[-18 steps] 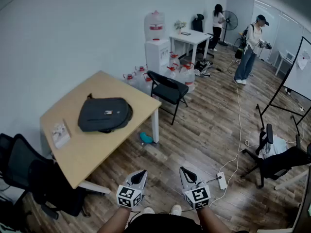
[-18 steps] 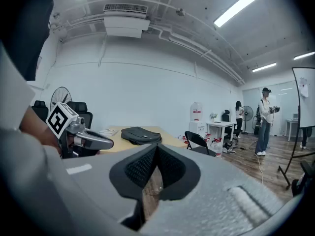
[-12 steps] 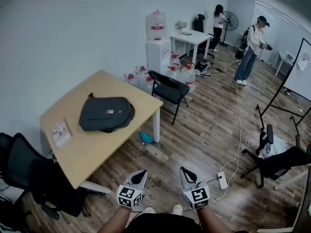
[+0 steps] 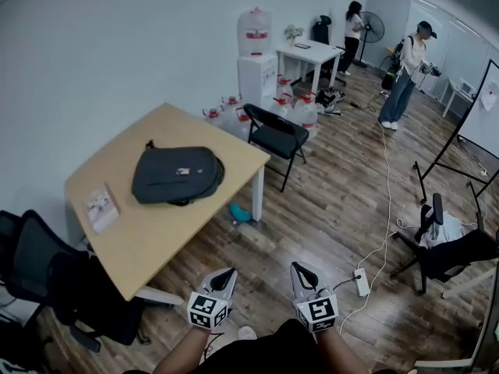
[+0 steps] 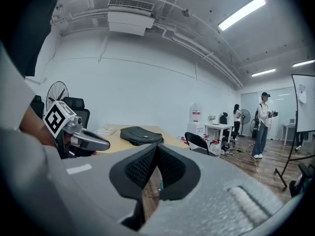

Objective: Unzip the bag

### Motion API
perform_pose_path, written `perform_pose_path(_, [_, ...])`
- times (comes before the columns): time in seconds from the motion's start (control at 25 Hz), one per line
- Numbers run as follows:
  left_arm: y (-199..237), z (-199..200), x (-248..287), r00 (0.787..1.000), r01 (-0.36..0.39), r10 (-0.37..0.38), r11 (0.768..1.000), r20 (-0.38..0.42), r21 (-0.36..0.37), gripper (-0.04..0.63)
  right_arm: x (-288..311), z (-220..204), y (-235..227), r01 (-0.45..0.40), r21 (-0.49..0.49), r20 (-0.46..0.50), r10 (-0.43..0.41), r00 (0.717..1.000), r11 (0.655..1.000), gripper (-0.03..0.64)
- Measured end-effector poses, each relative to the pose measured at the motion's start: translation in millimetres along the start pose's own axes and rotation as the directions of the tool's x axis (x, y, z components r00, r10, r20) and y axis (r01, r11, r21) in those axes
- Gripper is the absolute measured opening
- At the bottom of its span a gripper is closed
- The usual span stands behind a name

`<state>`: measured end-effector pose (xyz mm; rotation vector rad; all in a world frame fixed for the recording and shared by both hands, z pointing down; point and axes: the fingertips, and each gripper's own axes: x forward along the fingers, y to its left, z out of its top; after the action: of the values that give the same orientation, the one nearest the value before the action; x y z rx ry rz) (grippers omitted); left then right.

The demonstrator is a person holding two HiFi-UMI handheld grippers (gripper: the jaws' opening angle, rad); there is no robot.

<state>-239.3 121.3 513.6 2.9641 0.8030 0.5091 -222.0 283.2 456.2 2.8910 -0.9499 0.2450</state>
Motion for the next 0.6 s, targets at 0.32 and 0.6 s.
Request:
perform_pose_path(0.32, [27,8,13,0.998,-0.069,0.069,0.998,0.009,-0.013,0.018,31,6,-19,-0.018,0.005,0.031,0.018,0.999,1.0,0.002])
perform_pose_path(0.6, [39,32,53,0.993,-0.119,0.119,0.993,0.026,-0.003,0.018,62,12,-58,-0.053,0.026,0.062,0.051,0.997,0.998,0.003])
